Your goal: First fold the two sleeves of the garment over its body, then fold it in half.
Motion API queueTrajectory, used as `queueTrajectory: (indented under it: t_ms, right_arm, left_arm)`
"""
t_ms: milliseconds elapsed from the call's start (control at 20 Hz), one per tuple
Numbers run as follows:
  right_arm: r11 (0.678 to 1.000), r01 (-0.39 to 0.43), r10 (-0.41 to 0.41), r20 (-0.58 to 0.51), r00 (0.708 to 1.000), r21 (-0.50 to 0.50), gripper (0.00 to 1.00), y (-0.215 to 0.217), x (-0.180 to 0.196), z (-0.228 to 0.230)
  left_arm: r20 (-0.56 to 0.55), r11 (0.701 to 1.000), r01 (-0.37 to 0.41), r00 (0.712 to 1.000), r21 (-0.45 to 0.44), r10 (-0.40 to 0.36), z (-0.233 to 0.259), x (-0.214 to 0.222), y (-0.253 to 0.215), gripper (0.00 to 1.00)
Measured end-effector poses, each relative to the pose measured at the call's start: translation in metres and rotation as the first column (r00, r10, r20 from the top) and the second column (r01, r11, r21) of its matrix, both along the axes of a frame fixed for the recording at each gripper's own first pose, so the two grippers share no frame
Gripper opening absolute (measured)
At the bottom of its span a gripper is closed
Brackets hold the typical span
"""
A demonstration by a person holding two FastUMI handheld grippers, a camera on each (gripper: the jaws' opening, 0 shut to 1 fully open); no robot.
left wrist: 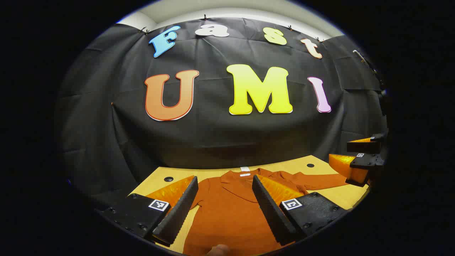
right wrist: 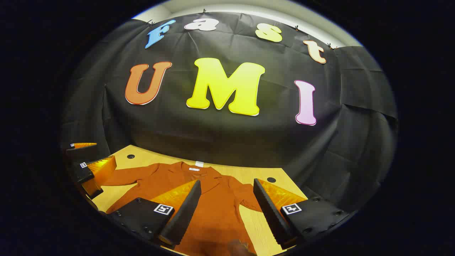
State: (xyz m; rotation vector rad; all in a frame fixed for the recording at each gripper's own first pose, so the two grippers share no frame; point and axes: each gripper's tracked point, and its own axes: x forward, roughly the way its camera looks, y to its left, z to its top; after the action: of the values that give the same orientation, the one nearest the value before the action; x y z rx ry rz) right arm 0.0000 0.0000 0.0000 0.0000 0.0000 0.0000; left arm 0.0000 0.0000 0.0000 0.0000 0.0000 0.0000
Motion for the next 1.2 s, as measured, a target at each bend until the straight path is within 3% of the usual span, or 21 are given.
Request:
queueTrajectory:
  t_ms: [300, 700, 750, 850, 950, 1000, 1100, 1200]
  right_arm:
    - [1.000, 0.004, -0.004, 0.015, 1.000, 0.028, 0.94, -0.007, -0.004, 0.010]
    - [1.000, 0.008, -0.009, 0.057, 0.998, 0.025, 0.94, -0.012, -0.008, 0.026]
    - [1.000, 0.007, -0.009, 0.061, 0.998, 0.025, 0.94, -0.012, -0.006, 0.027]
    - [1.000, 0.010, -0.012, 0.067, 0.998, 0.023, 0.94, -0.012, -0.007, 0.030]
    - [1.000, 0.013, -0.015, 0.069, 0.998, 0.019, 0.94, -0.012, -0.006, 0.031]
    - [1.000, 0.020, -0.021, 0.069, 0.997, 0.021, 0.94, -0.014, -0.006, 0.031]
    - [0.999, 0.024, -0.025, 0.072, 0.997, 0.023, 0.94, -0.015, -0.005, 0.032]
    - [0.999, 0.027, -0.029, 0.072, 0.997, 0.018, 0.94, -0.016, -0.005, 0.032]
  left_arm:
    - [-0.028, 1.000, -0.013, 1.000, -0.018, 0.013, -0.006, 0.004, 0.002, 1.00]
    - [0.013, 0.999, -0.020, 1.000, -0.044, 0.020, 0.020, 0.008, 0.004, 0.99]
    - [0.018, 0.999, -0.015, 1.000, -0.037, 0.015, 0.021, 0.009, 0.003, 0.94]
    - [0.017, 0.999, 0.002, 1.000, -0.038, -0.002, 0.021, 0.011, -0.002, 0.99]
    - [0.014, 0.999, 0.013, 1.000, -0.042, -0.012, 0.020, 0.010, -0.005, 0.94]
    - [0.013, 0.999, 0.013, 1.000, -0.042, -0.013, 0.019, 0.010, -0.005, 0.99]
    - [0.008, 0.999, 0.015, 1.000, -0.045, -0.014, 0.018, 0.011, -0.005, 0.94]
    - [0.005, 0.999, 0.016, 1.000, -0.051, -0.016, 0.017, 0.014, -0.005, 0.99]
